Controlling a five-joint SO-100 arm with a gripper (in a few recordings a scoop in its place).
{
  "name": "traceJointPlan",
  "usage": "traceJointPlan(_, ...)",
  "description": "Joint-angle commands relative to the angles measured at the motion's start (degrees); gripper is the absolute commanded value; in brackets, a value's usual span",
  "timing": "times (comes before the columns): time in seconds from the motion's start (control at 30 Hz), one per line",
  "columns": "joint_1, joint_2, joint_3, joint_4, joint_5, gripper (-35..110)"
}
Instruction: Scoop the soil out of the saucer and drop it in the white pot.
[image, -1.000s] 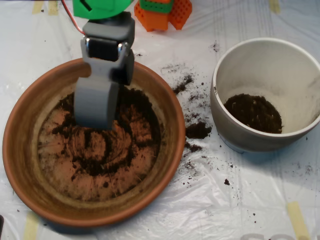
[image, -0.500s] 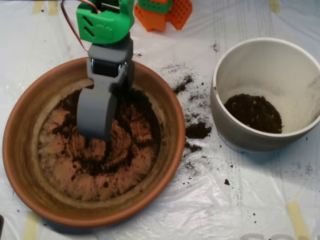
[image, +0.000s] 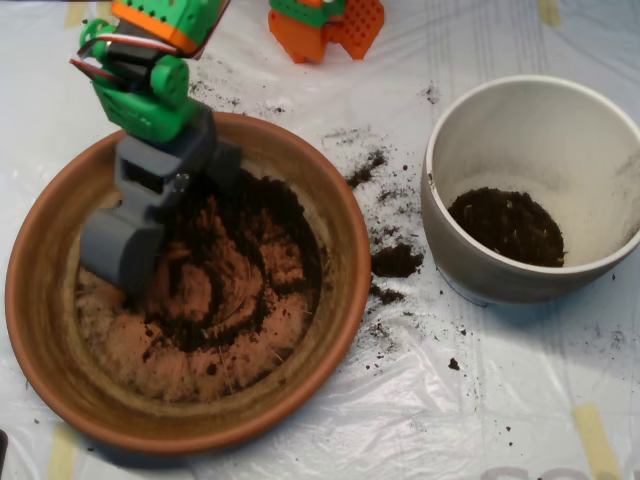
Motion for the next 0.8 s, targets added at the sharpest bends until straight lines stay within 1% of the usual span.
traceJointPlan(0.0, 4.5, -0.1, -6.5, -0.6, 1.7, 47)
traceJointPlan(0.1, 5.7, -1.1, -6.6, -1.3, 2.7, 43)
traceJointPlan(0.2, 5.7, -1.8, -6.1, -1.8, 3.0, 31)
traceJointPlan(0.23, 5.3, -2.3, -6.1, -1.8, 2.8, 29)
traceJointPlan(0.43, 4.2, -4.1, -6.7, -2.0, 1.7, 25)
traceJointPlan(0.63, 5.0, -3.5, -5.8, -2.7, 2.6, 6)
traceJointPlan(0.77, 4.6, -0.1, -1.1, -5.0, 2.3, 5)
